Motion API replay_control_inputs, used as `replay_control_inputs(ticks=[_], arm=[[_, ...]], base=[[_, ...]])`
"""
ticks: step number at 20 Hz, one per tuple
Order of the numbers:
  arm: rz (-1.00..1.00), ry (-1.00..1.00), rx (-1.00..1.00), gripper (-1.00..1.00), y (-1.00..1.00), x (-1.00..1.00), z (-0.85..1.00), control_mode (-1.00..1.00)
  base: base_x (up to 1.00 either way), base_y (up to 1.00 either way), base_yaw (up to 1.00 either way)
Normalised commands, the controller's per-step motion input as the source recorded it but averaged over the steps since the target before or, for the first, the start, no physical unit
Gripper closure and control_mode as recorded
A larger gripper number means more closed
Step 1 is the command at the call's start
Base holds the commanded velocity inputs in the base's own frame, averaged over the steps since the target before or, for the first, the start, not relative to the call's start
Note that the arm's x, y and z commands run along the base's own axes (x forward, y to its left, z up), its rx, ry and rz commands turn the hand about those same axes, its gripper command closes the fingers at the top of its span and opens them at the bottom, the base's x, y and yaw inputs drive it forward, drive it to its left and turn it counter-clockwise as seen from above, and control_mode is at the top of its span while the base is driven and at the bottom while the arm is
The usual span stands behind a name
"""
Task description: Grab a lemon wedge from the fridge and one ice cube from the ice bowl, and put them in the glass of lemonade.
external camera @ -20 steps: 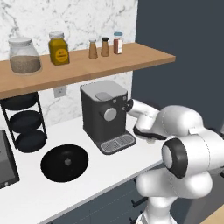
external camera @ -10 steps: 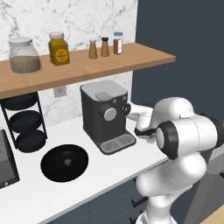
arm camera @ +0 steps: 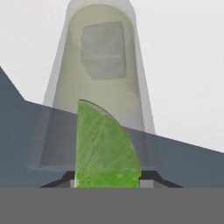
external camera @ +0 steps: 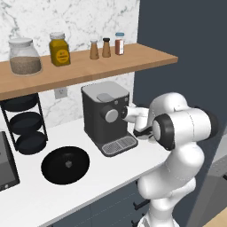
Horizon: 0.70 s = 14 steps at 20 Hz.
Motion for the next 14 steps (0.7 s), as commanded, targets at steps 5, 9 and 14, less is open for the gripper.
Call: replay_control_inputs(ticks=[5, 9, 14], arm=[[-0.06, 0.0, -0.03, -1.0, 0.0, -0.04, -0.08, -1.0], [-0.04, -0.06, 0.0, -1.0, 0.01, -0.23, 0.39, -1.0], [-0.02, -0.04, -0.01, -1.0, 0.13, -0.17, 0.23, -1.0]], base=[[0.0, 0.0, 0.0], [0.0, 0.0, 0.0], [0.0, 0.0, 0.0]])
